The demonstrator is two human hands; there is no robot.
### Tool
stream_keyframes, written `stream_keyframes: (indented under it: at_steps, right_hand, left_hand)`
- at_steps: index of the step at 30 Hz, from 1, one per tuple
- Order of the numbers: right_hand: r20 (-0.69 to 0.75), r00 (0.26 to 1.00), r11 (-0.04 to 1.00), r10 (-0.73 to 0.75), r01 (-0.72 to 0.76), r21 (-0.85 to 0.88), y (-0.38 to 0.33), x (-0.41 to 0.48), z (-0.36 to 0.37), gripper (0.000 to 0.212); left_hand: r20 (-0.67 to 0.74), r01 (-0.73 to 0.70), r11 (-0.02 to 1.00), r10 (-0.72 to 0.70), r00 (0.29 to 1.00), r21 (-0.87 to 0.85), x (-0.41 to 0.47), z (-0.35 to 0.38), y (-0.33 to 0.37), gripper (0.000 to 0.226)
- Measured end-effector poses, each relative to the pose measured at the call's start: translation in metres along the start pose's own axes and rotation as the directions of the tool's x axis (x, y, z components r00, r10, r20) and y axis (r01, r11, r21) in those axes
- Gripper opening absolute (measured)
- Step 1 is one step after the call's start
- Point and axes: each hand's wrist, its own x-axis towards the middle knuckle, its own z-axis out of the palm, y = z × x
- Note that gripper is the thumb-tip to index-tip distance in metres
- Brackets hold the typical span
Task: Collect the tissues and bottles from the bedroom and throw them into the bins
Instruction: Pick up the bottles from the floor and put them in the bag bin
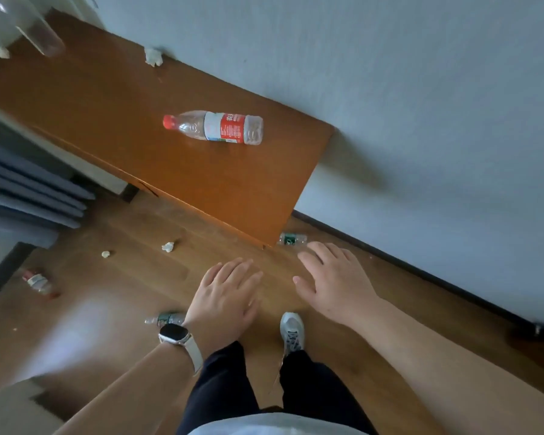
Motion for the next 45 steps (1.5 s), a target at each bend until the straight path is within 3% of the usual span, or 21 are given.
stream_keyframes:
  at_steps: [8,16,24,34,45]
  right_hand:
    - [0.092,0.974,0.976,0.207,-0.213,0.056,0.014,0.026,0.07,0.053]
    - [0.122,0.956,0.955,0.267,-0.28,0.101,0.069,0.075,0.19,0.055]
    - [0.014,0.956,0.947,0.294,-0.293,0.134,0.139,0.134,0.318,0.052]
    - [-0.059,0.97,0.97,0.235,-0.23,0.076,0.205,0.25,0.489,0.051]
    - [-0.074,0.993,0.996,0.093,-0.093,0.003,0.246,0.336,0.602,0.045]
  left_hand:
    - [0.216,-0.173,0.985,0.163,0.963,0.026,0.056,0.08,-0.034,0.044]
    - [0.266,-0.146,0.989,0.131,0.955,0.037,0.108,0.197,-0.05,0.044]
    - [0.191,-0.217,0.976,0.206,0.96,0.038,0.16,0.347,-0.061,0.043]
    - [0.158,-0.024,0.998,0.015,0.987,0.052,0.24,0.54,-0.115,0.051]
    - [0.084,0.141,0.98,-0.154,0.985,0.143,0.294,0.637,-0.21,0.057]
